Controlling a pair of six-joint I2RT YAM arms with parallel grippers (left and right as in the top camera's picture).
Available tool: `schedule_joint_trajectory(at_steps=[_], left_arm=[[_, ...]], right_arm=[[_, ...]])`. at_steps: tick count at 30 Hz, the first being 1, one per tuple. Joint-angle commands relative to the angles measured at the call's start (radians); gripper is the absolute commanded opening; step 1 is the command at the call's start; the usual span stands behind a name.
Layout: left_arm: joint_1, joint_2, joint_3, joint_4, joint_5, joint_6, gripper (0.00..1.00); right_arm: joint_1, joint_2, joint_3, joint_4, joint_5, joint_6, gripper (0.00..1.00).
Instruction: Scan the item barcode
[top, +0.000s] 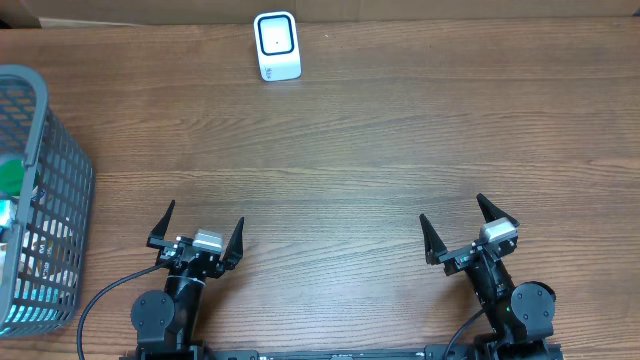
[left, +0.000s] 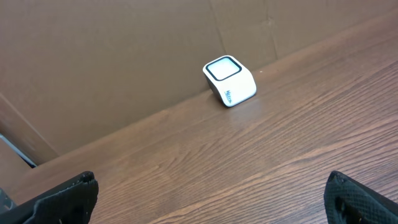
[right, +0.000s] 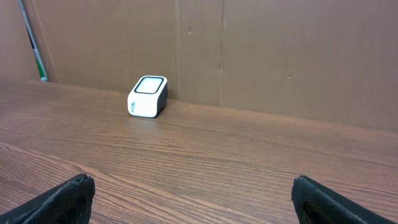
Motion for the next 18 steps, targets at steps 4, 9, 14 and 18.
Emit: schedule_joint_trajectory(at_steps=[4, 9, 14, 18], left_arm=[[0.003, -0.004, -0.004, 0.0, -0.009, -0.01, 0.99], [0.003, -0.004, -0.004, 0.002, -0.01, -0.01, 0.99], [0.003, -0.004, -0.004, 0.003, -0.008, -0.015, 1.0], [0.004, -0.004, -0.004, 0.003, -0.01, -0.041, 1.0]], right_arm=[[-0.002, -0.008, -0.011, 0.005, -0.005, 0.006, 1.0], [-0.002, -0.008, -0.011, 0.005, -0.005, 0.006, 1.0], [-0.002, -0.008, -0.011, 0.005, -0.005, 0.006, 1.0], [-0.002, -0.008, -0.011, 0.005, -0.005, 0.006, 1.0]])
